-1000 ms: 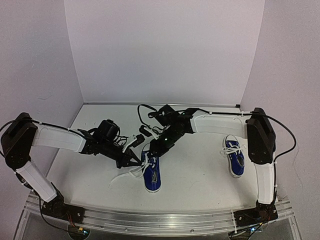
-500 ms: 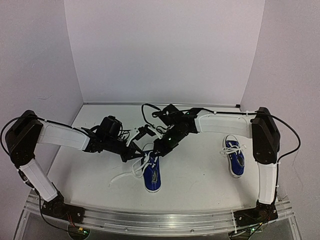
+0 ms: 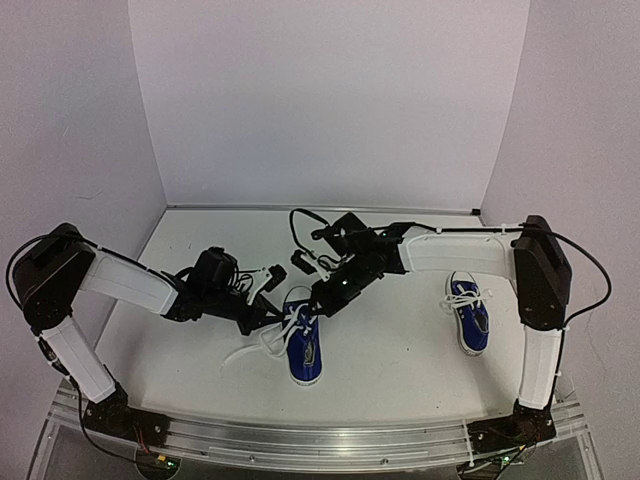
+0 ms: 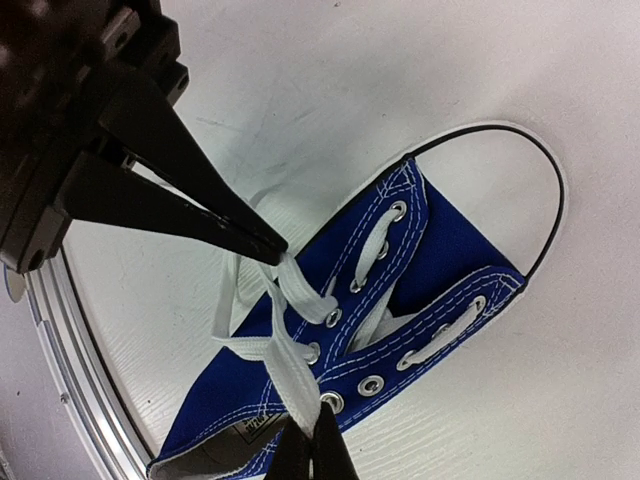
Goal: Tie the shoes
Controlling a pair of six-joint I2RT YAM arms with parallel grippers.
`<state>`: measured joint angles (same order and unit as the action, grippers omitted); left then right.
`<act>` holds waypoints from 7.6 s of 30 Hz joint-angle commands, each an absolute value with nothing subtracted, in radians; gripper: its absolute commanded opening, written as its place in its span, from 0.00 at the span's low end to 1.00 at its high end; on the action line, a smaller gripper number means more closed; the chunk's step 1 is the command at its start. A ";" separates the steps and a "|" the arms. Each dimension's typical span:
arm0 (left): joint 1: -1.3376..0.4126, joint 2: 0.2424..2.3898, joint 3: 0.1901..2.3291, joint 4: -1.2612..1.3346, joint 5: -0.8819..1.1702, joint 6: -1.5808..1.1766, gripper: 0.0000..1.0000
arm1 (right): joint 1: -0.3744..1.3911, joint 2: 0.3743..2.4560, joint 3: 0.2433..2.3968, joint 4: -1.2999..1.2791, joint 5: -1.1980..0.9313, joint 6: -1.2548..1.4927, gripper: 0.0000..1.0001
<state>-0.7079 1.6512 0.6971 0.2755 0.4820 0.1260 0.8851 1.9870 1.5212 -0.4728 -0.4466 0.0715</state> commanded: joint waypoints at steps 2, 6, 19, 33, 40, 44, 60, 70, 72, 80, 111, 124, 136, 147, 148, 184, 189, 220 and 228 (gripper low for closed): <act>-0.704 1.640 0.668 0.454 0.457 0.128 0.00 | 0.872 1.909 1.482 -0.354 -0.476 0.088 0.00; -0.705 1.701 0.667 0.565 0.474 0.135 0.00 | 0.873 1.908 1.474 -0.340 -0.504 0.081 0.00; -0.734 1.774 0.640 0.783 0.618 0.165 0.00 | 0.862 1.919 1.470 -0.312 -0.516 0.093 0.00; -0.822 1.662 0.630 0.694 0.673 0.206 0.00 | 0.837 1.939 1.477 -0.311 -0.542 0.122 0.04; -0.821 1.746 0.657 0.750 0.671 0.185 0.00 | 0.817 1.903 1.440 -0.313 -0.552 0.181 0.24; -0.822 1.768 0.660 0.775 0.659 0.172 0.00 | 0.767 1.852 1.373 -0.312 -0.581 0.218 0.32; -0.821 1.770 0.674 0.761 0.648 0.180 0.00 | 0.783 1.866 1.291 -0.312 -0.802 0.090 0.37; -0.821 1.776 0.685 0.753 0.652 0.186 0.00 | 0.816 1.914 1.319 -0.323 -0.758 0.048 0.39; -0.820 1.779 0.689 0.754 0.651 0.186 0.00 | 0.820 1.925 1.326 -0.325 -0.758 0.041 0.38; -0.815 1.763 0.697 0.725 0.601 0.163 0.02 | 0.834 1.930 1.332 -0.344 -0.698 0.027 0.00; -0.865 1.585 1.016 -0.663 0.099 0.143 0.59 | 0.833 1.959 1.136 -0.187 -0.728 0.281 0.00; -0.866 1.714 1.035 -0.724 0.101 0.270 0.50 | 0.890 1.982 1.109 -0.076 -0.729 0.371 0.00; -0.868 1.787 1.046 -0.710 0.042 0.251 0.09 | 0.879 1.919 1.080 -0.035 -0.709 0.404 0.00; -0.830 1.450 0.996 -0.550 -0.302 0.028 0.00 | 0.735 1.613 0.951 -0.036 -0.595 0.455 0.00; -0.815 1.400 0.978 -0.522 -0.302 0.002 0.00 | 0.729 1.596 0.934 -0.036 -0.583 0.464 0.00; -0.662 1.130 0.705 -0.824 -0.669 -1.108 0.00 | 0.591 1.187 0.443 -0.253 -0.074 0.936 0.00; -0.643 1.156 0.681 -0.784 -0.646 -1.111 0.00 | 0.591 1.155 0.468 -0.369 0.046 0.995 0.00; -0.603 1.410 0.724 -0.468 -0.332 -0.756 0.19 | 0.591 1.396 0.667 -0.271 -0.155 0.678 0.02; -0.603 1.413 0.716 -0.460 -0.320 -0.753 0.30 | 0.591 1.524 0.696 -0.256 -0.222 0.630 0.08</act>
